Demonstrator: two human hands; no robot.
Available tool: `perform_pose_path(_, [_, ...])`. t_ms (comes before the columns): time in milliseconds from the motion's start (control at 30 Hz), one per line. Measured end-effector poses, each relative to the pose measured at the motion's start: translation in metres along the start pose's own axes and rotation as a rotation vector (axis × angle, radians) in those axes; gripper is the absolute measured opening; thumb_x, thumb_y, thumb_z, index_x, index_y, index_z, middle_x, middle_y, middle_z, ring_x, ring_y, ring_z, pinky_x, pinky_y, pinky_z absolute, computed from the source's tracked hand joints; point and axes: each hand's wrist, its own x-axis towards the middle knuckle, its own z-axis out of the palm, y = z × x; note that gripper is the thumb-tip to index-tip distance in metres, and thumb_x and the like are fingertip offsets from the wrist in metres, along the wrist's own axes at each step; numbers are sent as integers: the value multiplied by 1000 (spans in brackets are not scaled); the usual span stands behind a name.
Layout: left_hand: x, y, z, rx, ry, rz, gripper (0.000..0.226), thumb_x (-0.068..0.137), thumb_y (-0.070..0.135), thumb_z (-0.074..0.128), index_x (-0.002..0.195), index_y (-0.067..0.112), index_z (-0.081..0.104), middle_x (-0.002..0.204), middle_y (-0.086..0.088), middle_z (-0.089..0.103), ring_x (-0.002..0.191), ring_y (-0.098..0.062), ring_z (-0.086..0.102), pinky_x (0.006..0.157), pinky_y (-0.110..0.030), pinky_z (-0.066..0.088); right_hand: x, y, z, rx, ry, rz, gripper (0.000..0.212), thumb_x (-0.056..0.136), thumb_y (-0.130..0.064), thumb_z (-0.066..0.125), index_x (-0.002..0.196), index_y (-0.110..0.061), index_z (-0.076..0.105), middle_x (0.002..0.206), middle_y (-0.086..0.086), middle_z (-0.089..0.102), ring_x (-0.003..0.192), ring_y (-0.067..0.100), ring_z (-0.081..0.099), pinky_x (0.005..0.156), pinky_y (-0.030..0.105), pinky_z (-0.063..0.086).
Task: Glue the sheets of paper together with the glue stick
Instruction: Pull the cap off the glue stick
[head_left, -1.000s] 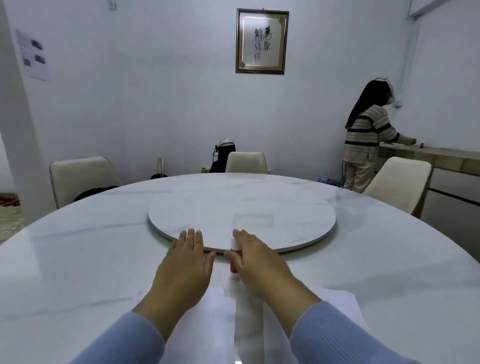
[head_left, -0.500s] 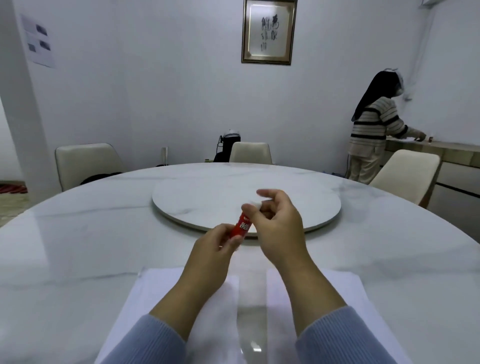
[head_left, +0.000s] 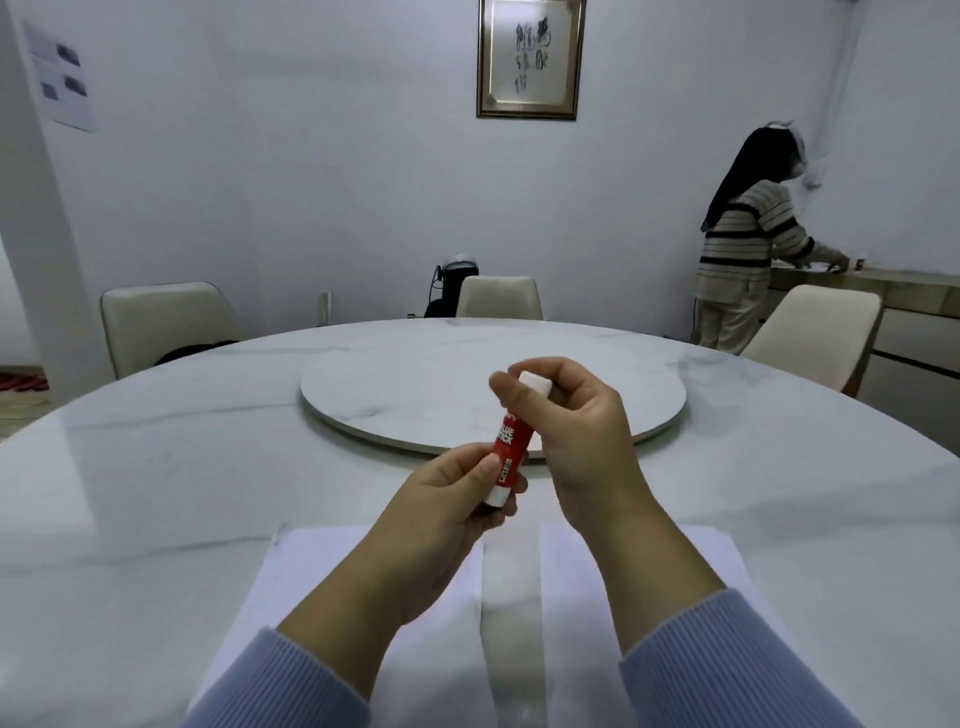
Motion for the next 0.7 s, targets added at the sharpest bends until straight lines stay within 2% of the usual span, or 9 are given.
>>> perform_pose_path(67, [-4, -1, 3, 2, -37, -8, 28, 92, 20, 46, 107, 7, 66, 84, -10, 66, 78, -21, 56, 86, -35, 47, -1, -3, 1, 11, -43, 76, 2, 81, -21, 71, 83, -19, 71, 73, -6, 69, 72, 7, 61, 53, 22, 48])
perform_pose_path(100, [-5, -2, 6, -36, -52, -9, 29, 89, 21, 48, 104, 7, 67, 85, -11, 66, 79, -22, 56, 87, -37, 45, 0, -5, 1, 10, -66, 104, 5, 83, -21, 69, 85, -20, 73, 82, -6, 70, 77, 6, 60, 56, 25, 46])
perform_pose_path(167, [-6, -2, 9, -128, -77, -6, 31, 80, 22, 52, 100, 4, 69, 88, -14, 68, 81, -24, 54, 86, -37, 44, 1, -10, -2, 42, -101, 120, 15, 83, -24, 68, 97, -25, 75, 90, -7, 69, 84, 7, 57, 60, 28, 46])
perform_pose_path(267, [-5, 2, 9, -250, -102, -5, 35, 79, 19, 51, 103, -1, 65, 85, -15, 69, 77, -23, 54, 79, -33, 45, 0, -12, -7, 133, -151, 105, 37, 75, -31, 66, 111, -27, 66, 85, -2, 73, 81, 13, 64, 67, 34, 52])
perform_pose_path(367, [-8, 5, 8, -264, -150, -25, 33, 89, 17, 42, 110, -4, 60, 82, -14, 60, 69, -21, 51, 71, -31, 40, -3, -7, -4, 59, -183, 107, 20, 91, -29, 52, 104, -18, 63, 99, 3, 76, 89, 19, 69, 76, 37, 55])
perform_pose_path(433, [-7, 5, 8, -262, -131, -35, 34, 95, 15, 34, 110, -2, 59, 79, -12, 57, 65, -19, 49, 67, -30, 36, -6, -7, 0, -41, -155, 98, 23, 97, -30, 47, 101, -21, 68, 94, 6, 72, 73, 11, 65, 62, 26, 53])
perform_pose_path(500, [-5, 4, 8, -271, -107, -41, 38, 97, 19, 32, 113, -3, 59, 76, -10, 55, 62, -17, 47, 64, -28, 35, -6, -7, 1, -48, -114, 65, 21, 93, -30, 55, 102, -19, 70, 80, 2, 62, 54, -1, 58, 49, 14, 46])
perform_pose_path(600, [-6, 4, 9, -247, -97, -57, 42, 98, 30, 33, 107, -1, 60, 72, -8, 54, 60, -15, 45, 63, -27, 35, -6, -8, 1, -17, -83, 16, 18, 84, -18, 68, 101, -16, 70, 80, 2, 65, 60, 0, 61, 48, 12, 47])
perform_pose_path(700, [-6, 4, 9, -250, -74, -56, 32, 97, 31, 35, 102, 7, 55, 66, -6, 54, 57, -15, 45, 62, -26, 36, -5, -6, -1, -26, -105, 30, 21, 91, -17, 59, 112, -19, 63, 85, 5, 75, 70, 0, 66, 53, 6, 45])
